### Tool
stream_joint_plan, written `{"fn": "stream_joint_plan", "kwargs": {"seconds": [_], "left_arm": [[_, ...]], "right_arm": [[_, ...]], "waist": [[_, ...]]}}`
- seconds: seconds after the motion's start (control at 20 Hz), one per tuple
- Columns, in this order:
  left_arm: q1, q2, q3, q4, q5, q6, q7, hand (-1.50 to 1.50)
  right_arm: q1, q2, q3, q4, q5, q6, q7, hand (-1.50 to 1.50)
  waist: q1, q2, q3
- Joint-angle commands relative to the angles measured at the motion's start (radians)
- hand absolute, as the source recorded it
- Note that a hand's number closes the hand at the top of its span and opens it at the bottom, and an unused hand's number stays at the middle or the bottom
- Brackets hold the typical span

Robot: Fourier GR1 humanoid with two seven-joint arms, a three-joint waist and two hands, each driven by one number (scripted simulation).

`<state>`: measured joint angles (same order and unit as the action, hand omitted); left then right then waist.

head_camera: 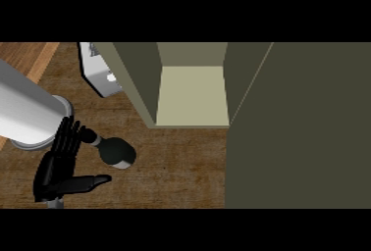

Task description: Pick up the wine, place it into the cabinet and close the cabinet

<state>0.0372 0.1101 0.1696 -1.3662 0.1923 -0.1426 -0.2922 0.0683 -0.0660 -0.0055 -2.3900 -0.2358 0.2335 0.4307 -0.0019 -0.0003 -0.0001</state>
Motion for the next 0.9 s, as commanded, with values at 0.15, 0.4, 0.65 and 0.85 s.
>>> {"fn": "stream_joint_plan", "kwargs": {"seconds": [0.15,0.4,0.65,0.85], "left_arm": [[-0.039,-0.006,0.015,0.192,-0.011,-0.041,-0.133,-1.50],[-0.104,-0.025,-0.002,0.277,-0.027,-0.022,-0.138,-1.50],[-0.198,0.000,0.025,0.532,-0.067,-0.032,-0.283,-1.50],[-0.247,0.019,0.042,0.601,-0.039,-0.057,-0.292,-1.50]], "right_arm": [[-0.123,-0.030,-0.038,-0.027,-0.058,-0.060,0.125,-1.50],[0.078,-0.003,-0.028,-0.041,-0.053,0.047,-0.021,-1.50],[-0.022,-0.008,-0.047,0.017,-0.041,0.016,0.003,-1.50],[-0.049,-0.004,-0.040,0.062,-0.020,0.022,-0.022,-1.50]], "waist": [[0.002,0.000,0.000],[-0.003,0.000,0.000],[-0.003,0.001,0.000],[-0.002,0.001,0.000]]}}
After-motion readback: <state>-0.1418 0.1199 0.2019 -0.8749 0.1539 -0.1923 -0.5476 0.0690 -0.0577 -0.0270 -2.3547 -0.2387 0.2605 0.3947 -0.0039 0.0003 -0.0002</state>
